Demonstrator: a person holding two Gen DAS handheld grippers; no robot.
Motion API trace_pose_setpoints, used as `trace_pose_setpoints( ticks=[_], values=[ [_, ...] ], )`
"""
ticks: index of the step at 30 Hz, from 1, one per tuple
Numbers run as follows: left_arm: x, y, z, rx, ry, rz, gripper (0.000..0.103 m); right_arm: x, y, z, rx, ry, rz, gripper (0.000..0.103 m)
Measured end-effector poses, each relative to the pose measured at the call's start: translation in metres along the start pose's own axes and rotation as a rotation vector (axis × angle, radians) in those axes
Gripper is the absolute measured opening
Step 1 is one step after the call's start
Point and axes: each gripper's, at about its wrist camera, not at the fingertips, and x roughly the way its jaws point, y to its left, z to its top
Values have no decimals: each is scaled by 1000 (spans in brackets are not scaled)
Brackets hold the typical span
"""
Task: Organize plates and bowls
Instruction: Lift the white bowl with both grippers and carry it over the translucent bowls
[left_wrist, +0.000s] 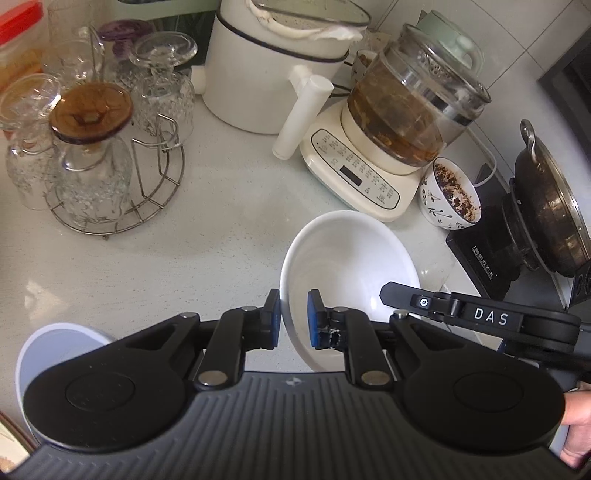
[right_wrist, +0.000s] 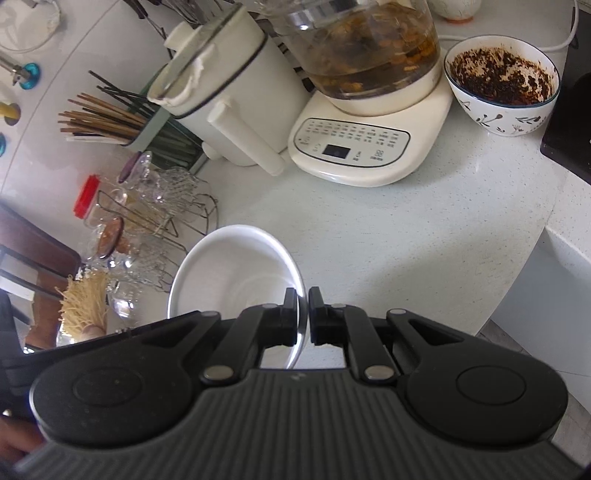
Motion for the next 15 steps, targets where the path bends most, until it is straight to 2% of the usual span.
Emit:
trace_pose_setpoints(
  ticks=[15],
  values=[
    [-53,17,-2,-10,-62,-13,17,-22,39,-5,-17,-47,35,9]
  ],
)
